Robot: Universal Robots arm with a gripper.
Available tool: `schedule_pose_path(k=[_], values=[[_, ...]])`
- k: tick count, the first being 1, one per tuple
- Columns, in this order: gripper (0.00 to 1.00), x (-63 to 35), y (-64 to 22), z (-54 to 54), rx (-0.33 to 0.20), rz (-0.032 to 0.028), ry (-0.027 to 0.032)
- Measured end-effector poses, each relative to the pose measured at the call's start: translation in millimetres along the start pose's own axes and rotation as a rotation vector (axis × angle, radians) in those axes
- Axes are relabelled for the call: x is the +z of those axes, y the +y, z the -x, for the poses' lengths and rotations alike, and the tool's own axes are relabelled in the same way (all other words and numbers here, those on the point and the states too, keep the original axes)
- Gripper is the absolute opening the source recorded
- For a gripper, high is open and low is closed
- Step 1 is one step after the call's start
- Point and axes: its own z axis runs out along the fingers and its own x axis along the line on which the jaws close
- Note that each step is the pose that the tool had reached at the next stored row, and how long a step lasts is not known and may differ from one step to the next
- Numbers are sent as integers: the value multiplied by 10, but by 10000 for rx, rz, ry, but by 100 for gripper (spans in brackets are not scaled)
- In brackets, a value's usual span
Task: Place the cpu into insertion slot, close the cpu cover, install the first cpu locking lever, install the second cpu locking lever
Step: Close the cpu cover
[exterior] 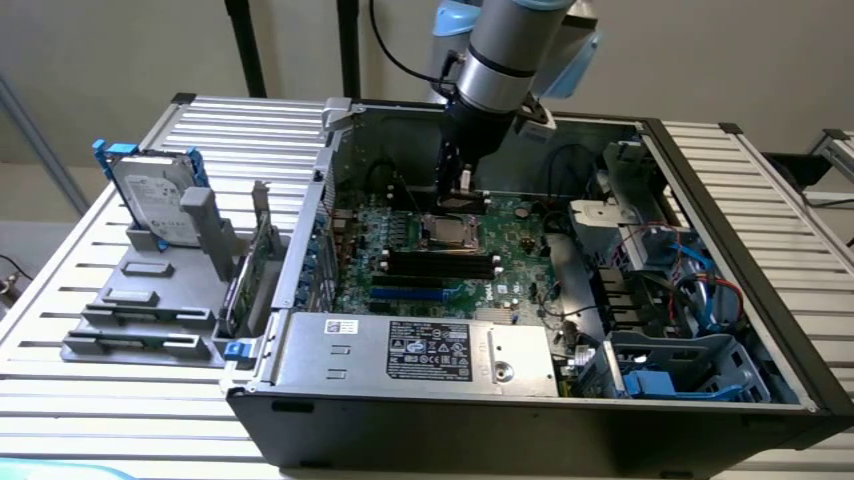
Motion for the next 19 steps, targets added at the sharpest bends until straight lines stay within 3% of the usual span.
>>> schedule_pose_path(k=[12,19], values=[[18,191,-132,-1,302,11,63],[18,264,-122,35,447,18,185]])
